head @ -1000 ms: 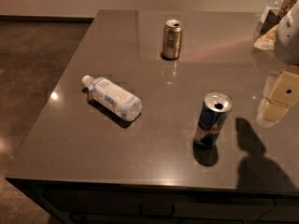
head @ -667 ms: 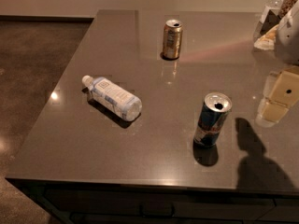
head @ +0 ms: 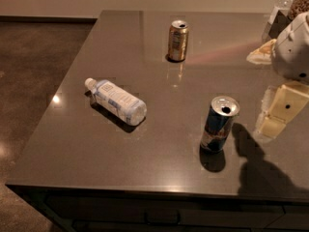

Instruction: Pick redbull can

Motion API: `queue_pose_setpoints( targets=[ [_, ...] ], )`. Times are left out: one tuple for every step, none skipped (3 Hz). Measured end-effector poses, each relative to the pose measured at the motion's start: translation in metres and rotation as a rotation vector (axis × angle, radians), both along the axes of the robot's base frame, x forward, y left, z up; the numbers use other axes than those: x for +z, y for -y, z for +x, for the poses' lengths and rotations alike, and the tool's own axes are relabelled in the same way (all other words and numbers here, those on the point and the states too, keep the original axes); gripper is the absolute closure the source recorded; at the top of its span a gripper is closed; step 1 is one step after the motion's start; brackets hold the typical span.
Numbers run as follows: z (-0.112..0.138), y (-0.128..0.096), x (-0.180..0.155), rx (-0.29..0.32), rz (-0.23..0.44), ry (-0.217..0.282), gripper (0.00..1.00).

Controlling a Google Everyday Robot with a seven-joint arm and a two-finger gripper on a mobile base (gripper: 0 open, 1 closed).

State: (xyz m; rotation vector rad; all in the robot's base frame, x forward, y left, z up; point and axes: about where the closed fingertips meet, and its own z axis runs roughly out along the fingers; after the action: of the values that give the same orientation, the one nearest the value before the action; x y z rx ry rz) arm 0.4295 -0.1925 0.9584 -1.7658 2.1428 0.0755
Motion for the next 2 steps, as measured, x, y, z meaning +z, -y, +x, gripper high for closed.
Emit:
queue_pose_setpoints(
  targets=[
    [-0.005,-0.020,-0.019,0.066,0.088,-0.016,0.00],
    [-0.005,-0.034,-0.033,0.112,0.156,-0.018,0.00]
  ],
)
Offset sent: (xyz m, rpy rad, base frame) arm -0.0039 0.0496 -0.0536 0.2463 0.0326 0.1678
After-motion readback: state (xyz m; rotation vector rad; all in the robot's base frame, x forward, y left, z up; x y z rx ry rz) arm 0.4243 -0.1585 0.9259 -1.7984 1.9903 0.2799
